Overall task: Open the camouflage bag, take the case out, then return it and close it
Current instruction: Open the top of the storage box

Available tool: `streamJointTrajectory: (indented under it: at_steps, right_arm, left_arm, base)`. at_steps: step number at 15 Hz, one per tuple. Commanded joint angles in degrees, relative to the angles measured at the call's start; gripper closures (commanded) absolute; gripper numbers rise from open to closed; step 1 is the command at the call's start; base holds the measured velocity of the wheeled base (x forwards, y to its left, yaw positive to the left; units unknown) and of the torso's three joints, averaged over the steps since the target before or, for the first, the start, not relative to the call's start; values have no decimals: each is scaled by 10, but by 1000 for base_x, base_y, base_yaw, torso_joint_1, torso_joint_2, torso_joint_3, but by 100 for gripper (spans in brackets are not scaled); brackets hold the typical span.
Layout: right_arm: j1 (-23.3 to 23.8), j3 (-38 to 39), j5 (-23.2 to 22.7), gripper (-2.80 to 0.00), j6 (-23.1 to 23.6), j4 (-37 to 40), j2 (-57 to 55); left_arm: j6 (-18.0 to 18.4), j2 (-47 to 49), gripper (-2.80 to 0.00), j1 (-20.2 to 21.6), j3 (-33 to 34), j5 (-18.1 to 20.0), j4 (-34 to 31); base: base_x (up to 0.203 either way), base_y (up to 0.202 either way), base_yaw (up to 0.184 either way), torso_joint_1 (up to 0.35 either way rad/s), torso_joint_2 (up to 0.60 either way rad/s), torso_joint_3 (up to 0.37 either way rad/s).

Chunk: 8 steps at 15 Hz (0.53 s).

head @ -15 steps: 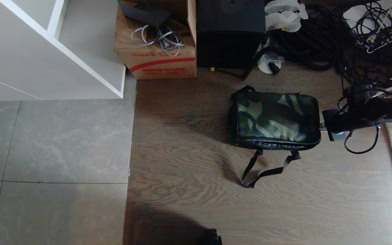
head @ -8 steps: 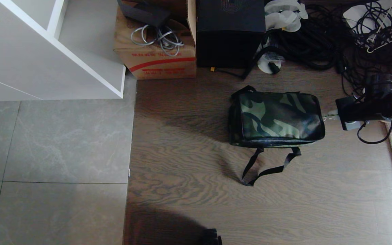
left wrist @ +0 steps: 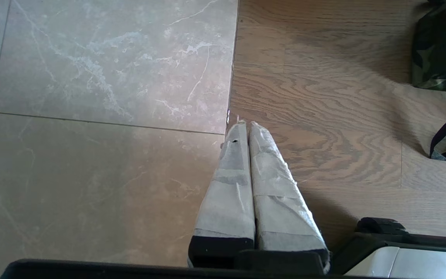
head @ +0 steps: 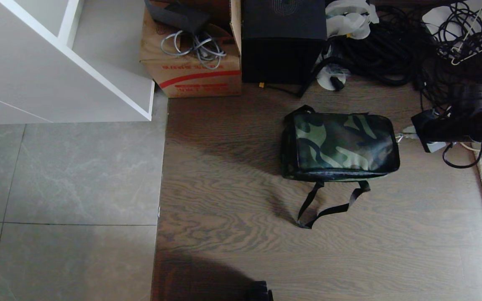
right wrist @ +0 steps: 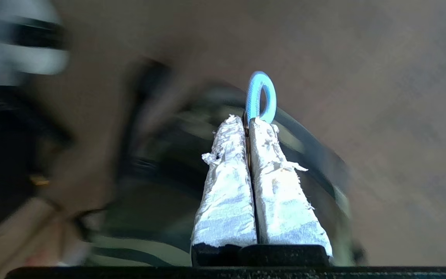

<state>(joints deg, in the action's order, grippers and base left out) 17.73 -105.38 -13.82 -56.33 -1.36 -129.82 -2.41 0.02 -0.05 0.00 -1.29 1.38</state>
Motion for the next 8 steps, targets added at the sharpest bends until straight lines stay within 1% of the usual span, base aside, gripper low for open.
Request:
streamJointTrajectory:
  at_steps: [1, 3, 5, 8]
  right_arm:
    - [-4, -20, -1, 0, -2, -51, -12]
    - [-8, -41, -4, 0, -6, -95, -21]
    - [-9, -56, -29, 0, -3, -129, -26]
    - [-18, -56, -51, 0, -2, -209, -36]
  left_arm:
    - [0, 0, 0, 0, 5, 0, 0]
    - [0, 0, 0, 0, 5, 0, 0]
    - [0, 0, 0, 0, 5, 0, 0]
    - [0, 0, 0, 0, 5, 0, 0]
  base:
    - [0, 0, 0, 0, 0, 0]
    - [0, 0, 0, 0, 0, 0]
    - [0, 0, 0, 0, 0, 0]
    - [0, 0, 0, 0, 0, 0]
